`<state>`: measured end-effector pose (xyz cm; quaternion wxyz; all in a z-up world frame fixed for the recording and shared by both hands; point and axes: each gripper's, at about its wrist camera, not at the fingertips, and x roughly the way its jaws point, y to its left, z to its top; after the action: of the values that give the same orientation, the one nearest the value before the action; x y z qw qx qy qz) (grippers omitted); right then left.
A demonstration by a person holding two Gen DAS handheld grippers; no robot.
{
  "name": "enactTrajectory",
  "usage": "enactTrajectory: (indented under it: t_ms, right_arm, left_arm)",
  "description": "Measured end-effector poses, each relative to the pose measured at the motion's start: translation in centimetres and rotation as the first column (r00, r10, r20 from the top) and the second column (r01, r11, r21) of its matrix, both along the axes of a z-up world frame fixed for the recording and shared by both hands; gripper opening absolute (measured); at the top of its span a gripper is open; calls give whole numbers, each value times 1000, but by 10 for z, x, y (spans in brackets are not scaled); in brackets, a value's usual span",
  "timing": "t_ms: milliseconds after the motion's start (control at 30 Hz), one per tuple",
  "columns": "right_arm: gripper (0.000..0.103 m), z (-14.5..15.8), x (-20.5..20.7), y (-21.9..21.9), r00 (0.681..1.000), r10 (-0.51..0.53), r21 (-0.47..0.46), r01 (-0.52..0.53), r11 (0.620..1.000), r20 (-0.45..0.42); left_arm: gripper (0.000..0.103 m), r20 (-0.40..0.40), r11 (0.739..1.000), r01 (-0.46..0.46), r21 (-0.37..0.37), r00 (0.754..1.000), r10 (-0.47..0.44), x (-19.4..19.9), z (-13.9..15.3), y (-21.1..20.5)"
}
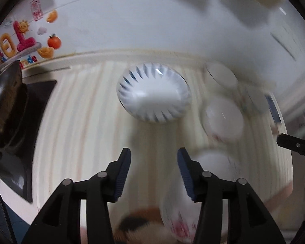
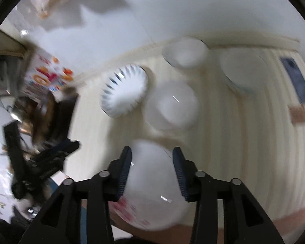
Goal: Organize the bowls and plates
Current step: 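Lower the stack onto the blue-striped plate and grip all three rims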
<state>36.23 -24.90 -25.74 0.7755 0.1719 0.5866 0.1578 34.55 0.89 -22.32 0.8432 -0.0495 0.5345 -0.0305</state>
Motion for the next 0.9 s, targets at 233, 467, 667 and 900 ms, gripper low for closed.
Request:
enactTrajectory:
  t_ms: [233, 467, 667, 900]
  right_arm:
    - [46, -36, 116, 66, 999, 38, 21, -37, 999, -29]
    - [42, -122, 187, 88, 985, 18, -38, -25, 999, -171]
    - [16, -149, 202, 103, 981, 64, -105, -84, 991, -182]
    - [14, -151, 198, 115, 985, 102, -161, -124, 979, -139]
  left_arm:
    - [46, -93, 996, -94, -14, 991, 92, 99, -45, 46]
    - [46, -211, 996, -93, -8, 973, 89, 145, -110, 58]
    - [33, -202, 991, -98, -87, 976, 78, 151, -134, 63]
    - [20, -189, 990, -109, -86, 978, 91, 144, -129, 61]
